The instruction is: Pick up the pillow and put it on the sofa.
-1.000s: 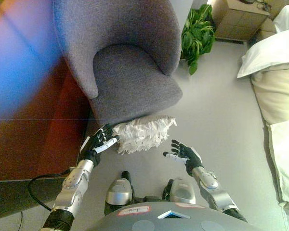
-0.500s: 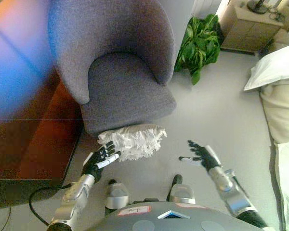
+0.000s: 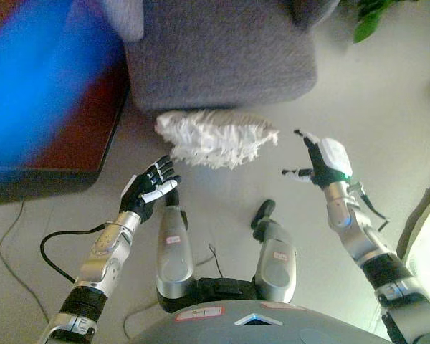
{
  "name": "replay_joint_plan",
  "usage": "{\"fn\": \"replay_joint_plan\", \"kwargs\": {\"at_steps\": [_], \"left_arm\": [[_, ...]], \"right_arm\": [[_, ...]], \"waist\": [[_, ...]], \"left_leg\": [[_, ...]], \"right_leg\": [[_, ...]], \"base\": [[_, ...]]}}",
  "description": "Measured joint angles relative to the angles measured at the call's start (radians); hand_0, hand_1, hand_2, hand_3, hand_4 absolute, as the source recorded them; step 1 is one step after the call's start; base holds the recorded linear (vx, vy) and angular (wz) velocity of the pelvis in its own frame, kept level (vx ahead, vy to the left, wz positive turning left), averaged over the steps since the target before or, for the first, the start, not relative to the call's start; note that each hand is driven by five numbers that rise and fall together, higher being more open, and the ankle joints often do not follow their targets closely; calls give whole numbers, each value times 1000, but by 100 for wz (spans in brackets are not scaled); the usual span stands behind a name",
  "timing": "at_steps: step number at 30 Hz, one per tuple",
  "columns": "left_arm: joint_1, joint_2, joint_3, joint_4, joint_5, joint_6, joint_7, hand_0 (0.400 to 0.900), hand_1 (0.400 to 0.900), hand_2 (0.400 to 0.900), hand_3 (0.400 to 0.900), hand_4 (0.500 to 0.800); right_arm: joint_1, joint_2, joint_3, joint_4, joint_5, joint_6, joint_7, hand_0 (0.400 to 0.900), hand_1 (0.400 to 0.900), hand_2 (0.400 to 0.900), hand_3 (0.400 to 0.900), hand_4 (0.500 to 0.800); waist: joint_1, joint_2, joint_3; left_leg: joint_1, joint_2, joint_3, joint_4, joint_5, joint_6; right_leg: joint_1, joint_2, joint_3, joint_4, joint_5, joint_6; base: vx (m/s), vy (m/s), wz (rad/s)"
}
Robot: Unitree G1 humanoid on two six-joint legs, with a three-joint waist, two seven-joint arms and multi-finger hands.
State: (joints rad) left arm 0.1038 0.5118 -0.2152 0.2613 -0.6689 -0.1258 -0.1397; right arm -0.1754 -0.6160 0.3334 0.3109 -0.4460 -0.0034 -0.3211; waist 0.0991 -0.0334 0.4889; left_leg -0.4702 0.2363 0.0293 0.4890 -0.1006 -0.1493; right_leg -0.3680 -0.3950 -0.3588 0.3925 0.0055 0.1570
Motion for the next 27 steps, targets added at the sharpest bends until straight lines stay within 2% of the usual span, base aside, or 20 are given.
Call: {"fn": "replay_joint_plan", "kwargs": {"at_steps": [3, 7, 12, 18, 22, 27], "left_arm": [[-14, 11, -7, -3, -25, -9, 4, 900, 900, 900, 900, 800], [-23, 39, -34, -41, -78, -34, 24, 900, 900, 900, 900, 800], [-41, 45, -37, -78, -103, -63, 38, 900, 900, 900, 900, 800], [-57, 51, -37, -114, -133, -71, 36, 900, 900, 900, 900, 800], [-55, 51, -39, -123, -156, -72, 24, 900, 900, 900, 900, 800], [-42, 59, -40, -137, -181, -73, 15, 900, 900, 900, 900, 800]], "right_arm": [[-44, -12, 18, 7, 0, -4, -27, 900, 900, 900, 900, 800], [-79, -26, 34, 18, 0, -8, -95, 900, 900, 900, 900, 800], [-137, -68, 39, 24, -3, -7, -166, 900, 900, 900, 900, 800], [-232, -113, 39, 57, -40, -4, -178, 900, 900, 900, 900, 800], [-282, -126, 55, 88, -79, 7, -204, 900, 900, 900, 900, 800], [-335, -129, 72, 104, -82, 21, -213, 900, 900, 900, 900, 800]], "waist": [[18, -2, 15], [20, -4, 25], [19, -2, 28], [17, 7, 31], [40, 22, 33], [46, 29, 33]], "left_leg": [[-94, -1, -9, 81, -18, 11], [-194, -7, -19, 161, -28, 27], [-285, -26, -24, 226, -33, 43], [-419, -30, -15, 337, -48, 62], [-479, -27, -13, 451, -101, 66], [-539, -32, -21, 567, -150, 69]], "right_leg": [[-72, -21, 0, 60, -9, 0], [-147, -45, 6, 124, -21, 5], [-235, -73, 31, 197, -35, 14], [-367, -123, 58, 342, -82, 11], [-443, -147, 109, 465, -139, 21], [-508, -176, 154, 591, -200, 29]], "base": [[-122, 23, 18], [-90, 28, 19], [-54, 53, 15], [-28, 59, 11], [81, 43, 8], [43, 63, 8]]}}
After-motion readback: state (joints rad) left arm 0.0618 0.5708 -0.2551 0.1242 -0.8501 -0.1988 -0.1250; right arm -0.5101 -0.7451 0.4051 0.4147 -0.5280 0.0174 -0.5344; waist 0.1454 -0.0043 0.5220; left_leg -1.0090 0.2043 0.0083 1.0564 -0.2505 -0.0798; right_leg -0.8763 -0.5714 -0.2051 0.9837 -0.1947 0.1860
